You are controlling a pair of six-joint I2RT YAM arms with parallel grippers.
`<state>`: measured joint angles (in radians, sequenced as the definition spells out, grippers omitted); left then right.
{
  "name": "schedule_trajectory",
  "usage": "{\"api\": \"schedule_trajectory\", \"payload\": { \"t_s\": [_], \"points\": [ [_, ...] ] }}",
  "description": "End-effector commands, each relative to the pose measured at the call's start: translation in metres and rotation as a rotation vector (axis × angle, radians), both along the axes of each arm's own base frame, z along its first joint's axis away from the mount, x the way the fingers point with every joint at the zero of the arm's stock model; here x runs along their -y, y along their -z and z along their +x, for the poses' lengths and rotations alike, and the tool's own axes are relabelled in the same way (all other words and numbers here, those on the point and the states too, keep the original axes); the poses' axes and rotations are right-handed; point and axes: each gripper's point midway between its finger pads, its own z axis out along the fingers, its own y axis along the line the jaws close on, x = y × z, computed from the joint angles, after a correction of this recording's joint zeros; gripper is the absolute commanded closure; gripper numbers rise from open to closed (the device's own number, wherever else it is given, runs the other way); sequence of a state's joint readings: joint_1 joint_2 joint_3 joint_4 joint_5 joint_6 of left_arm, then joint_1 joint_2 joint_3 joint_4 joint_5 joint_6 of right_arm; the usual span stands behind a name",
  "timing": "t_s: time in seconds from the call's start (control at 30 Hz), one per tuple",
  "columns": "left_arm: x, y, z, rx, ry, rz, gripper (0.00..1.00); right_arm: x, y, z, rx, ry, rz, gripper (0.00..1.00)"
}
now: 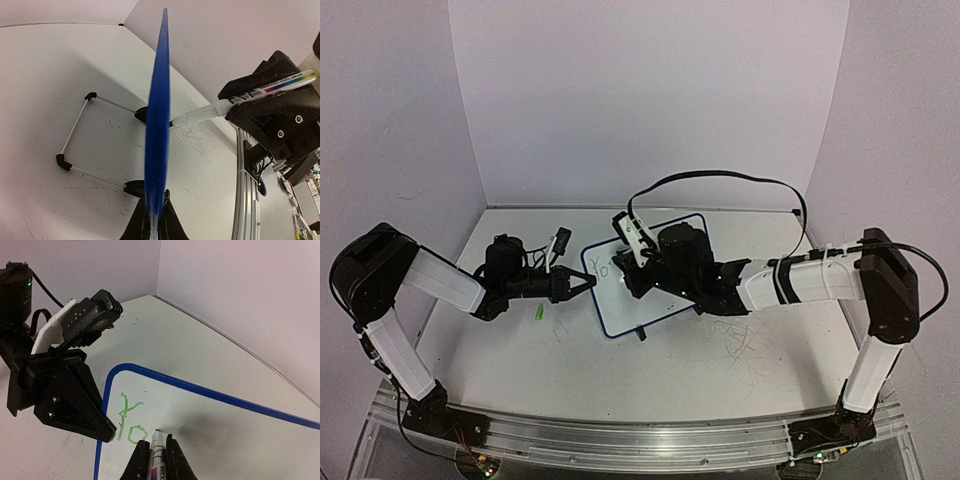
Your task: Write a sentence on the whiteboard
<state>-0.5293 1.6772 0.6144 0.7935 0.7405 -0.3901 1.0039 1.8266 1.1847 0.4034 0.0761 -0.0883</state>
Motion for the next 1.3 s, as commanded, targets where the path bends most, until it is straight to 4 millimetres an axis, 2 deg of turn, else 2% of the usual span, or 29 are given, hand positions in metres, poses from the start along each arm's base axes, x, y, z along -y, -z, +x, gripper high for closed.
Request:
{"api": "schedule_trajectory", "payload": {
  "t_s": [0.0, 0.4, 1.27],
  "points": [
    [0.003, -0.004, -0.003, 0.028, 0.018, 0.011, 1.0, -0.007, -0.019, 0.007, 0.033, 0.021, 0.049, 1.0],
    [0.003, -0.004, -0.003, 0.026, 0.021, 0.012, 1.0, -0.002, -0.008, 0.009, 0.024, 0.047, 0.025, 1.0],
    [0.003, -0.007, -0.004, 0.034, 0.024, 0.009, 1.0, 0.006, 0.022, -0.004, -0.036, 0.047, -0.018, 1.0]
  ]
}}
